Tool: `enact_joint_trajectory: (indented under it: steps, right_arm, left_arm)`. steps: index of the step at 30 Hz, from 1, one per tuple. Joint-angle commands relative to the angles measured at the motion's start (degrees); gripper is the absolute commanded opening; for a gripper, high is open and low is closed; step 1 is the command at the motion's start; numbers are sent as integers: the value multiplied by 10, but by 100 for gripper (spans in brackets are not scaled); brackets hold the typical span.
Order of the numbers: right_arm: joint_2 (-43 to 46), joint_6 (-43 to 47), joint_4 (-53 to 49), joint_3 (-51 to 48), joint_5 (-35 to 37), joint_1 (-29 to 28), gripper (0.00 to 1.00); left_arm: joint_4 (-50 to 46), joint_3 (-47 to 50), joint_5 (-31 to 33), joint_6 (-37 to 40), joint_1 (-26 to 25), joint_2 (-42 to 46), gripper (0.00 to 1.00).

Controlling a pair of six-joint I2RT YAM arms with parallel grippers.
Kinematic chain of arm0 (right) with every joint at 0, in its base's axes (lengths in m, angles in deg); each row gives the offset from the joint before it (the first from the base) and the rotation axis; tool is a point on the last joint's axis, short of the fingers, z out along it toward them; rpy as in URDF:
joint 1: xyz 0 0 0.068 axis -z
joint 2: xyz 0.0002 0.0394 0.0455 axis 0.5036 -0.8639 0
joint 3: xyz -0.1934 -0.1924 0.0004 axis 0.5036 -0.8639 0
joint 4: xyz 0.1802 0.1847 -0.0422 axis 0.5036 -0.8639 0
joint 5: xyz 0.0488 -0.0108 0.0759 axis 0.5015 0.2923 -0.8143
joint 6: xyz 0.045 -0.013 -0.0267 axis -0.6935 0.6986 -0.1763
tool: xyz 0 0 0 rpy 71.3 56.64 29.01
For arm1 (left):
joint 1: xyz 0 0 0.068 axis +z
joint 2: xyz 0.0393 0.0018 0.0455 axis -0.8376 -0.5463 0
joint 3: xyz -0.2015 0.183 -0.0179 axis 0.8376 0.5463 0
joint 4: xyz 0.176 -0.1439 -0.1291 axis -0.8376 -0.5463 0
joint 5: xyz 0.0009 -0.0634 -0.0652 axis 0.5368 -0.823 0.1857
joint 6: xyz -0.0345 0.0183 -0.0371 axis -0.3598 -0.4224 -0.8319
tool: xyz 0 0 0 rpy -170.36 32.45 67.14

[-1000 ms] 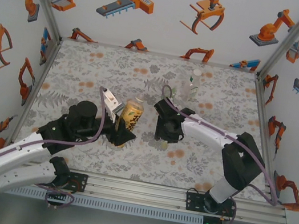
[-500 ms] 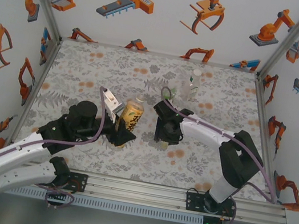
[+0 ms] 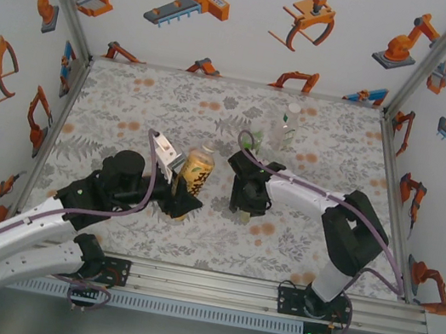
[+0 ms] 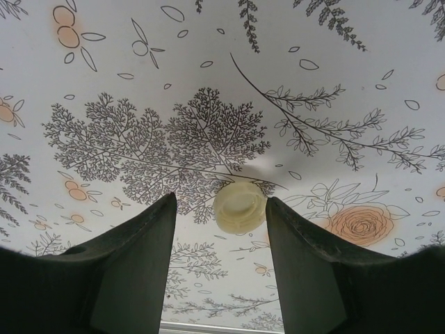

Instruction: Screw on the bottle caps

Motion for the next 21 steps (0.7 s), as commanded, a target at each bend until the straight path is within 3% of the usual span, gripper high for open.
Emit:
enact_joint_trajectory:
  steps: [1, 10, 18, 21]
  right_arm:
    - [-10, 4, 0, 0, -2, 4, 51]
    - [-18, -1, 12, -13, -10, 5, 45]
    - [-13, -8, 26, -21, -24, 6, 22]
    - [-5, -11, 29, -19, -34, 6, 18]
  left_arm:
    - [4, -23, -5, -6, 3, 4, 4]
    - [3, -23, -4, -7, 3, 5, 4]
    - [2, -23, -4, -8, 3, 5, 4]
    - [2, -22, -4, -9, 3, 5, 4]
